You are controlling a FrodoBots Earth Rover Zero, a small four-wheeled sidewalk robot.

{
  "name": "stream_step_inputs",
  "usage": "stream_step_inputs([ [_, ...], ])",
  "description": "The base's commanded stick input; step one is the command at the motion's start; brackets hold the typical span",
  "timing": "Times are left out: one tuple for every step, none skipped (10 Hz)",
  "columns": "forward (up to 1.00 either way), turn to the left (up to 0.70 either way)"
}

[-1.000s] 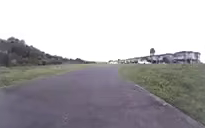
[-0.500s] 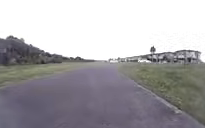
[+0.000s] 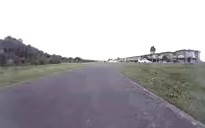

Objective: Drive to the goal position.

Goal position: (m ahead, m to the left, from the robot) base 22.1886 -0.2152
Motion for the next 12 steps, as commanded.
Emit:
stream_step_inputs([
  [0.7, 0.0],
  [0.7, 0.0],
  [0.7, 0.0],
  [0.7, 0.0],
  [0.7, 0.0],
  [0.7, 0.0],
  [0.7, 0.0],
  [0.7, 0.0],
  [0.7, 0.0],
  [0.7, 0.0],
  [0.7, 0.0],
  [0.7, 0.0],
])
